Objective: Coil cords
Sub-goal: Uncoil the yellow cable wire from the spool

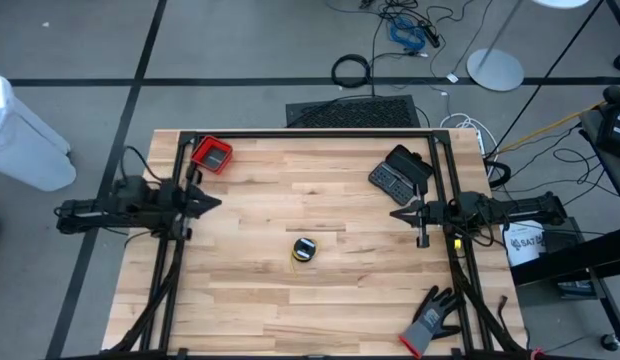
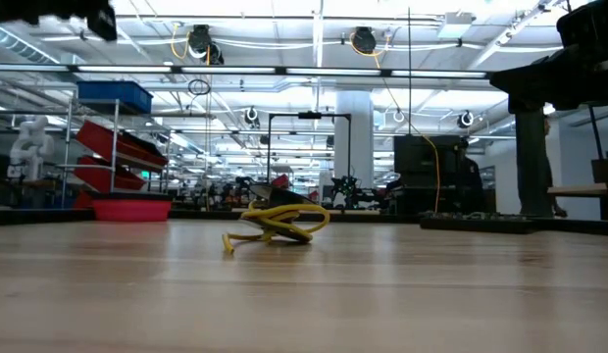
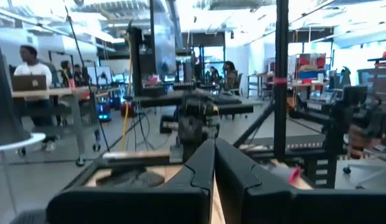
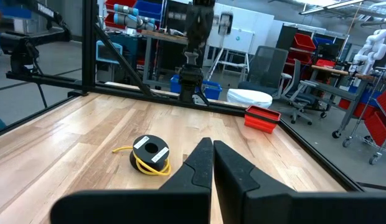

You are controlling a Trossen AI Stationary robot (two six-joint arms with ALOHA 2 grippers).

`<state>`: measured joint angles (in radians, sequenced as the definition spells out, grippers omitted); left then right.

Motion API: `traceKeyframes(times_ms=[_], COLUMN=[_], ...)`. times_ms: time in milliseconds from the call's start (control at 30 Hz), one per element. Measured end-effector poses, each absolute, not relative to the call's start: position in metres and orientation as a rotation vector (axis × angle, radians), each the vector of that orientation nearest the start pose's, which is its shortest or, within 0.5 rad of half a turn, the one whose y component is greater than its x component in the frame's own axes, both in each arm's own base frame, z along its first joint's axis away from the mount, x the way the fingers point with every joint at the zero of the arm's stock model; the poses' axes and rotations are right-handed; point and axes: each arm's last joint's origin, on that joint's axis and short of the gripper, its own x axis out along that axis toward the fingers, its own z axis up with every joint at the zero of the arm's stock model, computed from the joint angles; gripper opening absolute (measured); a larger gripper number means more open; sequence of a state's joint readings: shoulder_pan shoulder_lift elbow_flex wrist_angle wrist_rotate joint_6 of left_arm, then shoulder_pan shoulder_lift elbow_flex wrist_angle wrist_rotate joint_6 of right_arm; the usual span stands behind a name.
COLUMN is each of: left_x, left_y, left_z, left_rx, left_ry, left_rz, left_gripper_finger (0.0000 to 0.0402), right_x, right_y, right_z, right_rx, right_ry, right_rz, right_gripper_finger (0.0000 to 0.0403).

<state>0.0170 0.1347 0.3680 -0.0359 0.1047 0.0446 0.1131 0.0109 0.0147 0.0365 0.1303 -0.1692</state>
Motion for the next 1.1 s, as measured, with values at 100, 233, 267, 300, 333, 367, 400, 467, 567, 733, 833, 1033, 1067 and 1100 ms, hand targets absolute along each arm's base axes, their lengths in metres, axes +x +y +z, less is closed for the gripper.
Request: traceKeyframes(times_ms=[100,233,267,300,333,367,400,467,567,733,833,1033,1067,1100], left_x=[0.078,0.087,0.090,0.095,0.100,0.105,0.112,0.126,0.148,0.178,0.189,0.198,0.199,0.199], left_y=[-0.002,-0.002,-0.002,-0.002,-0.002,-0.002,-0.002,-0.004,-0.009,-0.025,-0.038,-0.055,-0.056,-0.057], left_z=[0.303,0.340,0.348,0.355,0.360,0.364,0.366,0.366,0.358,0.340,0.331,0.318,0.318,0.319], left_rx=[0.124,0.149,0.149,0.142,0.121,0.097,0.078,0.062,0.058,0.057,0.063,0.110,0.113,0.112], left_ry=[-0.211,-0.213,-0.208,-0.195,-0.173,-0.151,-0.121,-0.065,0.011,0.130,0.178,0.223,0.214,0.202], left_rz=[-0.074,-0.074,-0.083,-0.091,-0.098,-0.104,-0.111,-0.128,-0.167,-0.252,-0.306,-0.251,-0.240,-0.236], left_gripper_finger=[0.0020,0.0020,0.0020,0.0020,0.0020,0.0020,0.0020,0.0020,0.0020,0.0020,0.0020,0.0020,0.0020,0.0020], right_x=[0.097,0.097,0.097,0.097,0.097,0.097,0.097,0.097,0.097,0.097,0.096,0.087,0.086,0.085], right_y=[0.007,0.007,0.007,0.007,0.007,0.007,0.007,0.007,0.007,0.007,0.007,0.006,0.006,0.006], right_z=[0.171,0.171,0.171,0.171,0.171,0.171,0.171,0.171,0.171,0.171,0.174,0.212,0.219,0.226], right_rx=[-0.165,-0.165,-0.164,-0.164,-0.164,-0.164,-0.164,-0.149,-0.120,-0.057,0.010,0.192,0.220,0.249], right_ry=[-0.039,-0.039,-0.039,-0.039,-0.040,-0.041,-0.040,-0.041,-0.041,-0.042,-0.041,-0.073,-0.049,-0.025], right_rz=[-0.021,-0.021,-0.021,-0.021,-0.021,-0.021,-0.021,-0.021,-0.021,-0.019,-0.017,-0.006,-0.008,-0.012], right_gripper_finger=[0.0000,0.0000,0.0000,0.0000,0.0000,0.0000,0.0000,0.0000,0.0000,0.0000,0.0000,0.0000,0.0000,0.0000])
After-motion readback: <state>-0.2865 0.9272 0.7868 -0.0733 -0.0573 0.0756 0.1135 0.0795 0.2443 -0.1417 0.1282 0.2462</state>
